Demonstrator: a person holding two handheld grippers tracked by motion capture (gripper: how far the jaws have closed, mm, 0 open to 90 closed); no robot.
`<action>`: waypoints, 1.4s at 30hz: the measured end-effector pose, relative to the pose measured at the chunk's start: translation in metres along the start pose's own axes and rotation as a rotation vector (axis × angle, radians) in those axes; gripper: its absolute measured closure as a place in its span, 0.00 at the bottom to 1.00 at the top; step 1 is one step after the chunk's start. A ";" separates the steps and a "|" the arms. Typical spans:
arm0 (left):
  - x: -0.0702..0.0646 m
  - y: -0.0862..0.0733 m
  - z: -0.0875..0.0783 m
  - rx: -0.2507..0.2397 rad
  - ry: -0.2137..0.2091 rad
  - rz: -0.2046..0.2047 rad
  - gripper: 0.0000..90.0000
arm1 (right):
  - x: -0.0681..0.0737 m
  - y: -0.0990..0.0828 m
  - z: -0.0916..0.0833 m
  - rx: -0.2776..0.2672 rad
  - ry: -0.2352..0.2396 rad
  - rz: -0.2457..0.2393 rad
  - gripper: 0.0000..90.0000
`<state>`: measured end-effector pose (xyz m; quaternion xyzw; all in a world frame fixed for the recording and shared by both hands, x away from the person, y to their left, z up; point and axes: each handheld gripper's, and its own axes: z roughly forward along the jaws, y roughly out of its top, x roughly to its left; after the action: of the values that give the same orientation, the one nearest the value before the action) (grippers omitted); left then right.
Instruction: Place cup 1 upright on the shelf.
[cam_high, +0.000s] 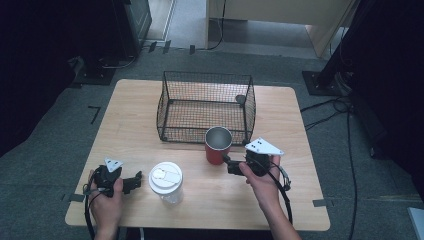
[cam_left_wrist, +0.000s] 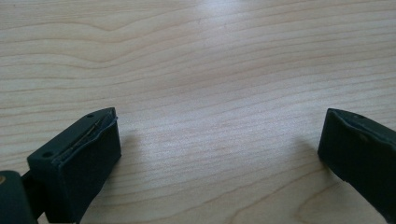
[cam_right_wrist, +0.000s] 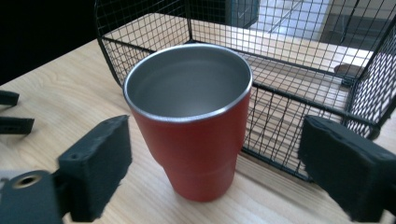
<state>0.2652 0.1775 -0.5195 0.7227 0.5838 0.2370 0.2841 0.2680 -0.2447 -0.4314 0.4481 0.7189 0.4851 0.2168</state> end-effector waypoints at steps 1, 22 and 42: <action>0.000 0.000 0.000 -0.001 0.000 0.000 0.00 | 0.001 0.001 0.001 0.000 0.004 -0.004 0.13; 0.000 0.000 0.000 -0.002 0.000 -0.001 0.00 | 0.018 0.012 0.048 0.057 -0.016 -0.028 0.03; 0.000 0.000 0.000 -0.003 0.000 -0.003 0.00 | 0.027 0.011 0.064 0.066 -0.120 -0.052 0.07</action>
<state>0.2653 0.1773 -0.5197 0.7213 0.5845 0.2377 0.2855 0.3071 -0.1877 -0.4460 0.4644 0.7316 0.4276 0.2574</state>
